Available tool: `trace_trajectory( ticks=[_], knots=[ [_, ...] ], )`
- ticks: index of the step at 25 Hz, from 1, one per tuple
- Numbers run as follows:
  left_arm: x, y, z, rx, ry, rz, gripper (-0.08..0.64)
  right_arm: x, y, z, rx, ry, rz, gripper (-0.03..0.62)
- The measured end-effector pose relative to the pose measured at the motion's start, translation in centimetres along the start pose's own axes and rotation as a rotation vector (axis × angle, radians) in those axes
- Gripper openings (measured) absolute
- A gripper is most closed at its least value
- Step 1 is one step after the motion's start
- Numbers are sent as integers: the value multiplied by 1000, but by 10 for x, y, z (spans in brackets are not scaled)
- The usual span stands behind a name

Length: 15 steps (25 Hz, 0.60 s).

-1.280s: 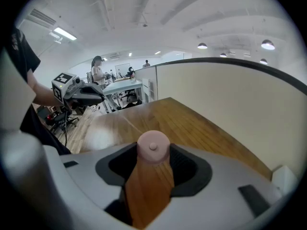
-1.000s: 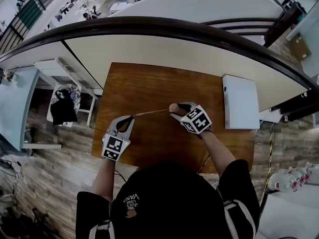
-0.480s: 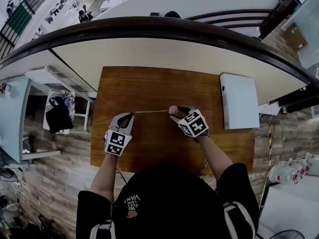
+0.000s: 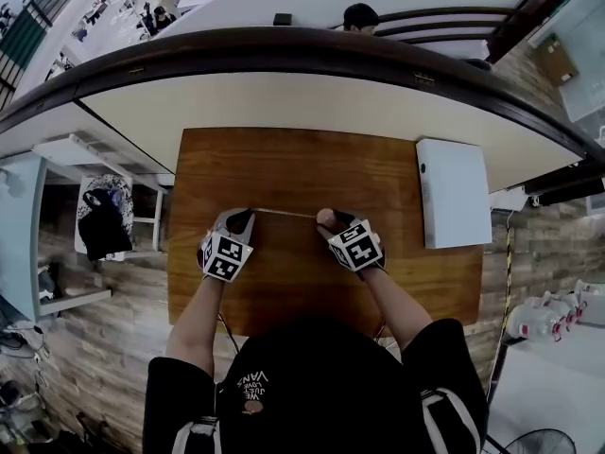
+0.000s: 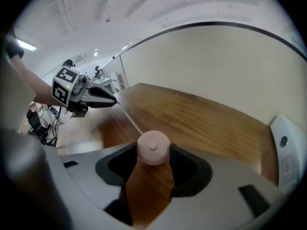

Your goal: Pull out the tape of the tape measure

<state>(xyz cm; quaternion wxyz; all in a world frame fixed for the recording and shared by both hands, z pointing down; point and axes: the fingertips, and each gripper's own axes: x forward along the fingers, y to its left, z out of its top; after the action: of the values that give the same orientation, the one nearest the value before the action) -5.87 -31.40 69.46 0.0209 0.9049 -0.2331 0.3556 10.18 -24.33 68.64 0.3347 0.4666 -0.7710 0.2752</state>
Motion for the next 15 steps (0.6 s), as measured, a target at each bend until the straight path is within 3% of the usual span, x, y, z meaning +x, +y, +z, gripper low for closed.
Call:
trace_trajectory(
  ticks=[15],
  knots=[
    [27, 1, -23, 32, 154, 5, 18, 28, -6, -11, -53, 81, -53, 219]
  ],
)
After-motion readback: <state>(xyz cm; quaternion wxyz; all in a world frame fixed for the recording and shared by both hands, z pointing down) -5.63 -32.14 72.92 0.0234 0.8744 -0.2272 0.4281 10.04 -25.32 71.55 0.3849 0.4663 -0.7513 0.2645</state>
